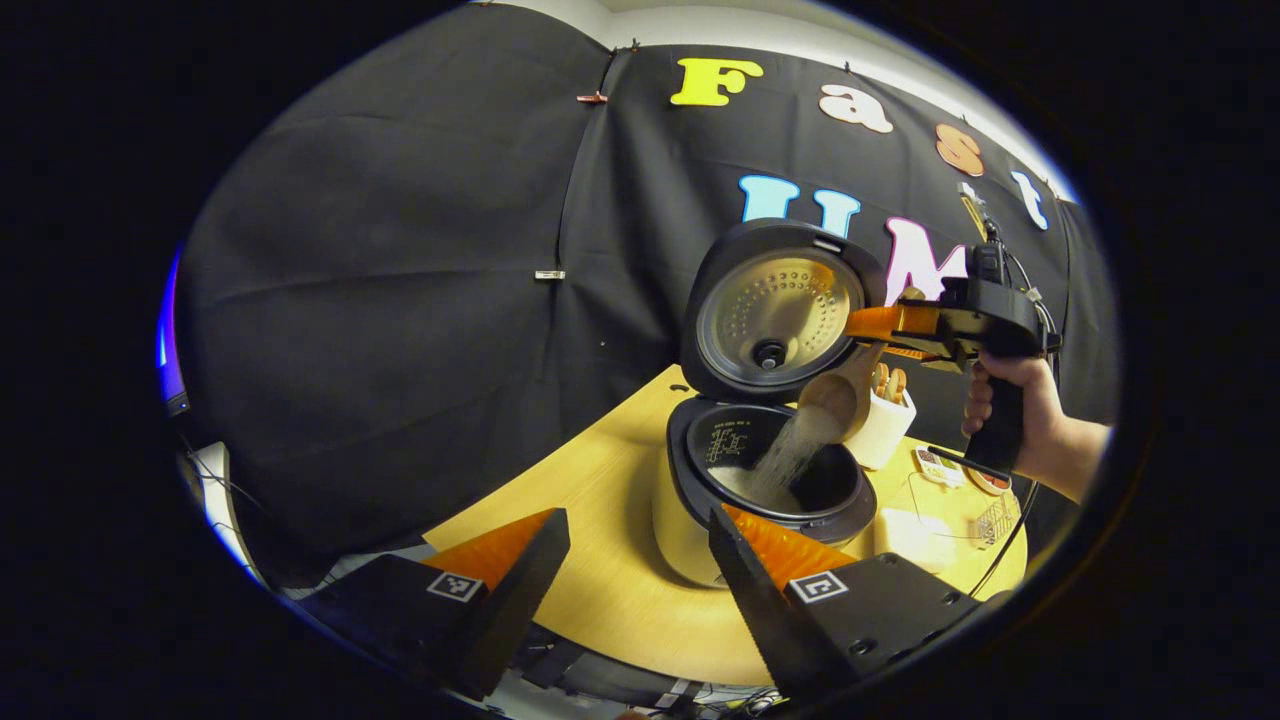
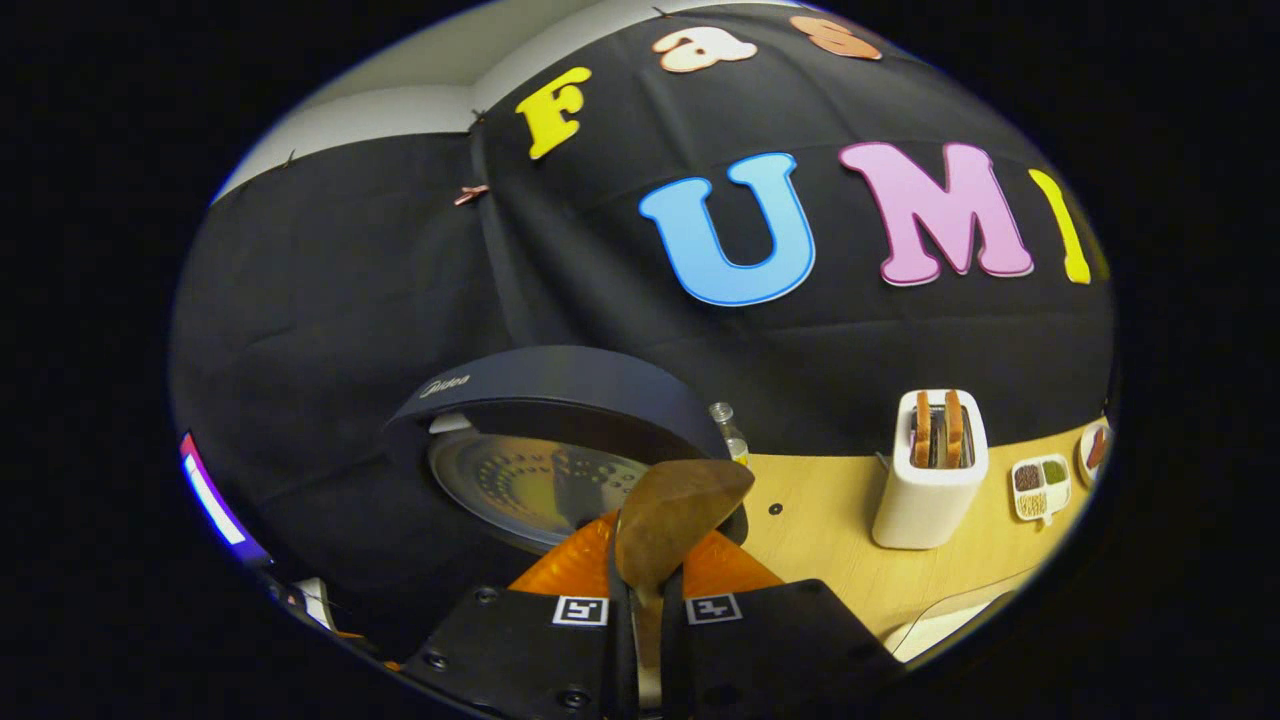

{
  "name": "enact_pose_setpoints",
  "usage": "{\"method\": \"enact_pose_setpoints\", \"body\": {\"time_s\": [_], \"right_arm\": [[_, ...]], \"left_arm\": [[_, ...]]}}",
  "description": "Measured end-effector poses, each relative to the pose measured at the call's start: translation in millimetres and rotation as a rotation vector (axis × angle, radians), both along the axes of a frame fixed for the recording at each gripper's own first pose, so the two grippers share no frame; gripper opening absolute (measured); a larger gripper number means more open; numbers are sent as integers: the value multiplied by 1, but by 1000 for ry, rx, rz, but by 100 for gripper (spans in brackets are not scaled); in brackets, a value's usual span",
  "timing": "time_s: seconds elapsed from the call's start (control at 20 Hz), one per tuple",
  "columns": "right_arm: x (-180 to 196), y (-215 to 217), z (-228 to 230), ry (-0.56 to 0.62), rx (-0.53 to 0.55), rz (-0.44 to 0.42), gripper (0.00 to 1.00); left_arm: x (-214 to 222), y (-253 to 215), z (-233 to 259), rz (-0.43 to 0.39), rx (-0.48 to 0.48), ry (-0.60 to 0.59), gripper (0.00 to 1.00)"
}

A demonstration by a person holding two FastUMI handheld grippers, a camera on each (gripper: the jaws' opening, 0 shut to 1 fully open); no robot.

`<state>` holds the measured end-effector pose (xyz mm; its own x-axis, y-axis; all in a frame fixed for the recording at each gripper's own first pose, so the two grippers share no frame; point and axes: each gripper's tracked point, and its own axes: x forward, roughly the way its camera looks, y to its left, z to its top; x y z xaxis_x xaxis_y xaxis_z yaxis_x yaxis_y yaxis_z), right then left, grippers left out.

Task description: Close the left gripper, press the button to open the rice cooker; take a wooden spoon from the chopstick holder with the right hand, scoop a spoonful of rice and pour it into the rice cooker, then put the wooden spoon back into the chopstick holder.

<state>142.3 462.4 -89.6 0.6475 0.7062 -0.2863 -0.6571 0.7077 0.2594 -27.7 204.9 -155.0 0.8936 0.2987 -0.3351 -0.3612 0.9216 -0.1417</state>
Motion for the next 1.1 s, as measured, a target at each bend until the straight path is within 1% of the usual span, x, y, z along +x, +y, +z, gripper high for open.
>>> {"method": "enact_pose_setpoints", "body": {"time_s": [0.15,0.3,0.35,0.4,0.45,0.5,0.55,0.65,0.7,0.75,0.9,0.95,1.0,1.1], "right_arm": [[-8,13,-3,-97,-72,82,13],[-20,26,-9,-160,-116,169,13],[-23,28,-10,-188,-128,195,13],[-24,28,-9,-214,-141,215,13],[-26,26,-11,-236,-154,232,13],[-28,26,-13,-252,-164,249,9],[-32,27,-13,-267,-174,266,13],[-38,28,-18,-284,-195,298,13],[-41,29,-20,-299,-205,313,13],[-46,30,-20,-318,-212,330,13],[-53,30,-23,-347,-231,358,13],[-53,29,-23,-340,-229,357,13],[-51,28,-21,-331,-221,348,13],[-45,21,-11,-296,-186,313,13]], "left_arm": [[-1,3,1,5,3,0,95],[0,2,0,9,-5,2,95],[0,3,0,11,-7,2,92],[-1,3,0,14,-6,3,95],[-1,4,0,16,-5,3,95],[-2,3,0,19,-4,4,95],[-2,4,2,20,-3,4,95],[-2,3,1,22,3,5,95],[-1,2,2,22,9,3,92],[1,1,3,21,15,4,95],[5,-3,5,15,21,1,95],[6,-7,5,13,22,-1,92],[7,-9,7,8,25,-3,95],[10,-14,12,0,43,-7,95]]}}
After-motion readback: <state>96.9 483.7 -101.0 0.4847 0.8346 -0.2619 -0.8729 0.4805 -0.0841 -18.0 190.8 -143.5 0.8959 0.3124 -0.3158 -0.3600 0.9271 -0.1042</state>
